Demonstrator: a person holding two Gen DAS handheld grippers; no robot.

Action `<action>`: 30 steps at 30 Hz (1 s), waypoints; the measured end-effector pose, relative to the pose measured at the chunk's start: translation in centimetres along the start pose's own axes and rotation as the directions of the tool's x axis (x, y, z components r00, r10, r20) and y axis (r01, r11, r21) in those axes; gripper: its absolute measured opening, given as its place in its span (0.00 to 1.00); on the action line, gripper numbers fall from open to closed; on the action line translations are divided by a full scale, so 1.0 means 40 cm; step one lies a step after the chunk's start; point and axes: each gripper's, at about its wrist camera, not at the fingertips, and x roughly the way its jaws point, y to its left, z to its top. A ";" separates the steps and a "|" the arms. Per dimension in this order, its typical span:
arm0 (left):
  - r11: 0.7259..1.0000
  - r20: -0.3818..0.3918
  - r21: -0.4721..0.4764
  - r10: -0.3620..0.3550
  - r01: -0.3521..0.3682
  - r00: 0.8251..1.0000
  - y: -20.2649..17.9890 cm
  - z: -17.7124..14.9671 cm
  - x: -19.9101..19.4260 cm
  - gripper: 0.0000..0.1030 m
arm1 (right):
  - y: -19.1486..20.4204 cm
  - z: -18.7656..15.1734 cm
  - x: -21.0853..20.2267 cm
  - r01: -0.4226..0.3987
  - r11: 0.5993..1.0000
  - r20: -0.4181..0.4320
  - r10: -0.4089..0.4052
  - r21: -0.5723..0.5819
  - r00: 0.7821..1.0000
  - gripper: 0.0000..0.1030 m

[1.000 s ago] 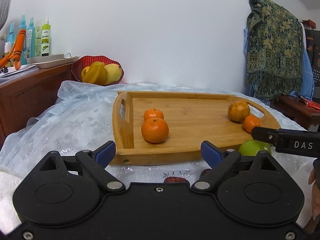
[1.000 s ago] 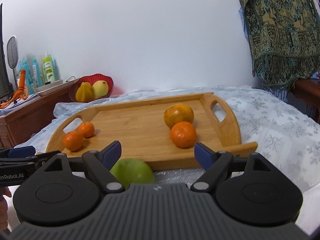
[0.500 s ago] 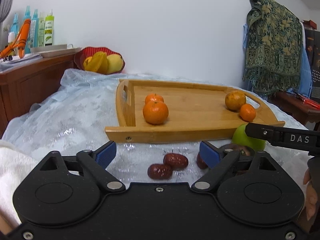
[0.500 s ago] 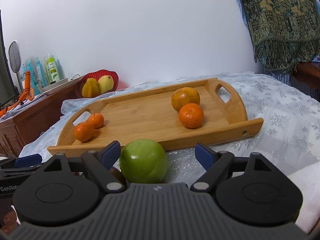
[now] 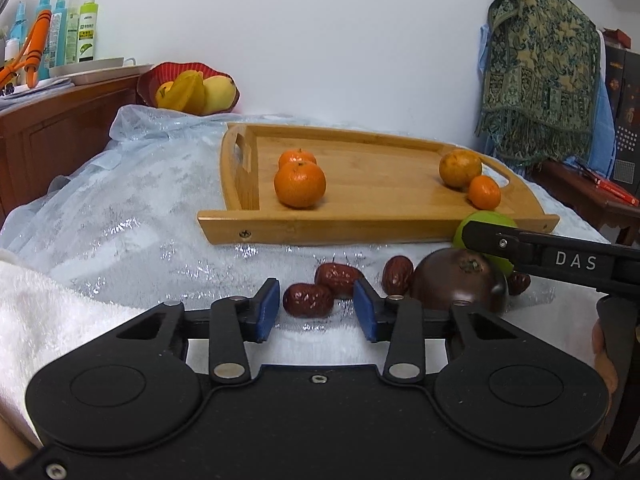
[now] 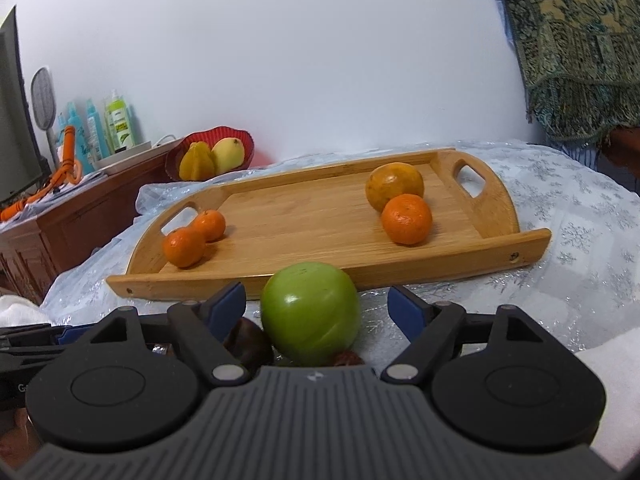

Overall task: Organize fruits
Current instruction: 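Grasp a red date with the left tool while the right tool grasps the green apple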

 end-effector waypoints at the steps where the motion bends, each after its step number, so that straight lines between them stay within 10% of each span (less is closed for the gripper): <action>1: 1.000 -0.005 -0.002 0.000 0.000 1.000 0.000 -0.001 0.001 0.34 | 0.003 0.000 0.000 -0.001 1.000 0.003 0.001 -0.005 1.000 0.83; 30: 1.000 0.023 0.011 0.004 -0.005 1.000 -0.015 0.006 0.004 0.25 | -0.030 0.011 0.019 -0.025 0.991 -0.047 0.031 0.133 0.998 0.58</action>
